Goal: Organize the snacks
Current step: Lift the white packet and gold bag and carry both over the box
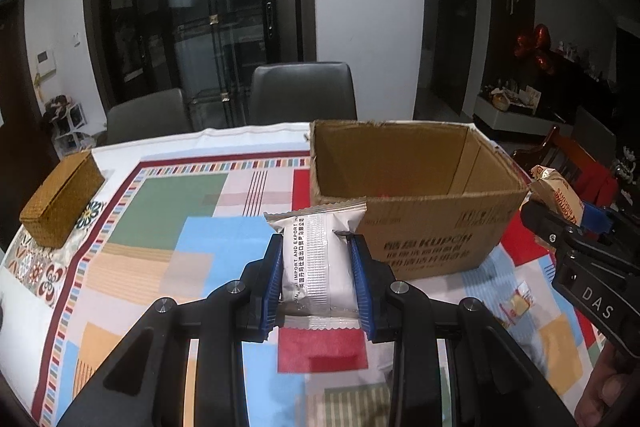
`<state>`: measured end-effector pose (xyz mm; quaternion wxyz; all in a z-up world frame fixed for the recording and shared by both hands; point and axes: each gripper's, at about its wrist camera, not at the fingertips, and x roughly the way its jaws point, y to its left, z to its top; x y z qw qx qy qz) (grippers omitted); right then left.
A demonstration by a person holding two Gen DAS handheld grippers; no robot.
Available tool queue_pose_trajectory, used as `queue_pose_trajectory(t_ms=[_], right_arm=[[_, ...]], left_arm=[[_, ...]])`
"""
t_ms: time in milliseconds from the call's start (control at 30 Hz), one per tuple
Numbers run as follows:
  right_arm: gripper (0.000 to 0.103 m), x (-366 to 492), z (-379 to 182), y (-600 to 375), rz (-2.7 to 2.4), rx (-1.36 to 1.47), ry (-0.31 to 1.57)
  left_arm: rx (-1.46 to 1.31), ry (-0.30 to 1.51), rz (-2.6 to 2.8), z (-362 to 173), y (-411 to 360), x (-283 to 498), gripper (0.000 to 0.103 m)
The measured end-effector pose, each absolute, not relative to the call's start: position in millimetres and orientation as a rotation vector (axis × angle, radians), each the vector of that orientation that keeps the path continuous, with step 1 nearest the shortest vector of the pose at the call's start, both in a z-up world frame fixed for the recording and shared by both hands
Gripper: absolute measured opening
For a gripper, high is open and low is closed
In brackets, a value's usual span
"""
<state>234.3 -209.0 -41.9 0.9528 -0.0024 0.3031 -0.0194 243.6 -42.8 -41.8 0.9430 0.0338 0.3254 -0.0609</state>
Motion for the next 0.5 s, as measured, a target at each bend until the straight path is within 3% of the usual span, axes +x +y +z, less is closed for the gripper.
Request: queue_pose_trajectory(t_ms=[500], right_arm=[[0.049, 258, -23, -215, -0.053, -0.017, 0.566]], left_arm=[[0.079, 0.612, -0.155, -18, -57, 277, 0.032]])
